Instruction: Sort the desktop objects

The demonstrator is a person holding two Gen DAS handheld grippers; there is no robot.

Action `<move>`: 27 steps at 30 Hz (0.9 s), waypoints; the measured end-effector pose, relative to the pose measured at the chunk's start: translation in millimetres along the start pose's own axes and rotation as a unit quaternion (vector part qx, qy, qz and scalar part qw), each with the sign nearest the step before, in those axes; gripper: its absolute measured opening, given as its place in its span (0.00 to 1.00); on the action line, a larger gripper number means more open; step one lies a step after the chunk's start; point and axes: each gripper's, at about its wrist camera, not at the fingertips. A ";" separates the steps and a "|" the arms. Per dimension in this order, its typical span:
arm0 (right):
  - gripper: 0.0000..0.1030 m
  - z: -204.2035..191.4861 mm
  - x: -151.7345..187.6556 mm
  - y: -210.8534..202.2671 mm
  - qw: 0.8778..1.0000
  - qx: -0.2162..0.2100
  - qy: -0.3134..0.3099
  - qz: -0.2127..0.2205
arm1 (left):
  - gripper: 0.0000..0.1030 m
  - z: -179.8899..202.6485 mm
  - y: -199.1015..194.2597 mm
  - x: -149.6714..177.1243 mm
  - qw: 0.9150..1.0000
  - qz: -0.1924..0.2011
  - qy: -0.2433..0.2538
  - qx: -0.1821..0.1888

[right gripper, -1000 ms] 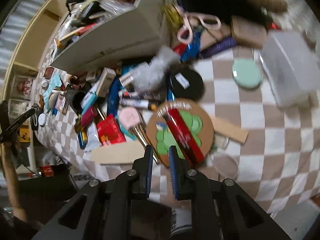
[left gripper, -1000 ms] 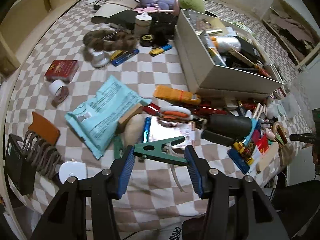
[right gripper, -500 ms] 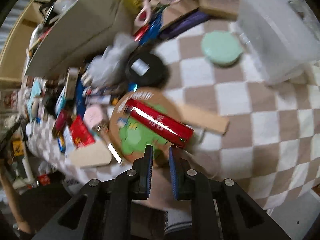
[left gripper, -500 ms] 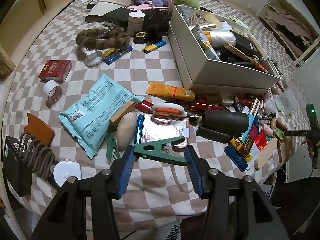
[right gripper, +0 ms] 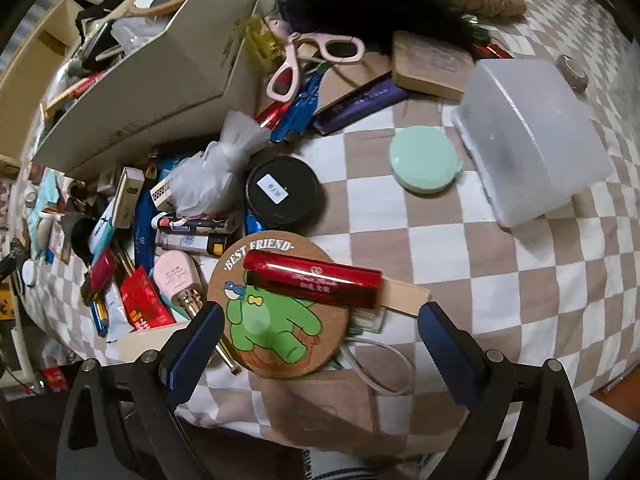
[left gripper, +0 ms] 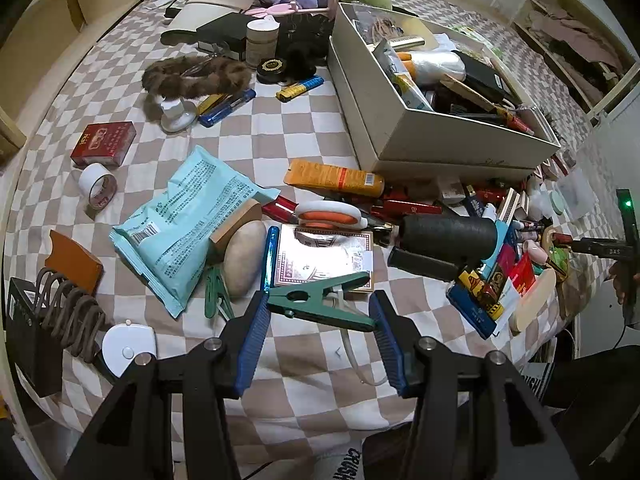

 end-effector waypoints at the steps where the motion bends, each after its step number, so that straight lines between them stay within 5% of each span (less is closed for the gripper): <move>1: 0.94 -2.3 -1.1 1.7 1.000 0.001 0.003 -0.003 | 0.50 0.2 0.2 0.1 1.000 0.000 0.001 0.000; 14: 0.94 -23.2 -10.5 24.0 0.998 0.059 0.013 -0.022 | 0.50 0.9 3.7 1.3 1.000 -0.006 0.006 0.002; 18: 0.80 -22.1 -10.4 28.3 0.998 0.062 0.012 -0.027 | 0.50 0.8 4.3 1.7 1.000 -0.007 0.007 0.003; 27: 0.78 -19.7 -12.2 14.8 1.000 0.027 0.004 -0.009 | 0.50 6.9 0.1 -5.3 1.000 0.003 0.007 0.011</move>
Point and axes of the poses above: each gripper's, at about its wrist camera, not at the fingertips, and y roughly the way its jaws point, z to its right, x to its underside, and after that the axes turned 1 degree about y, right-handed
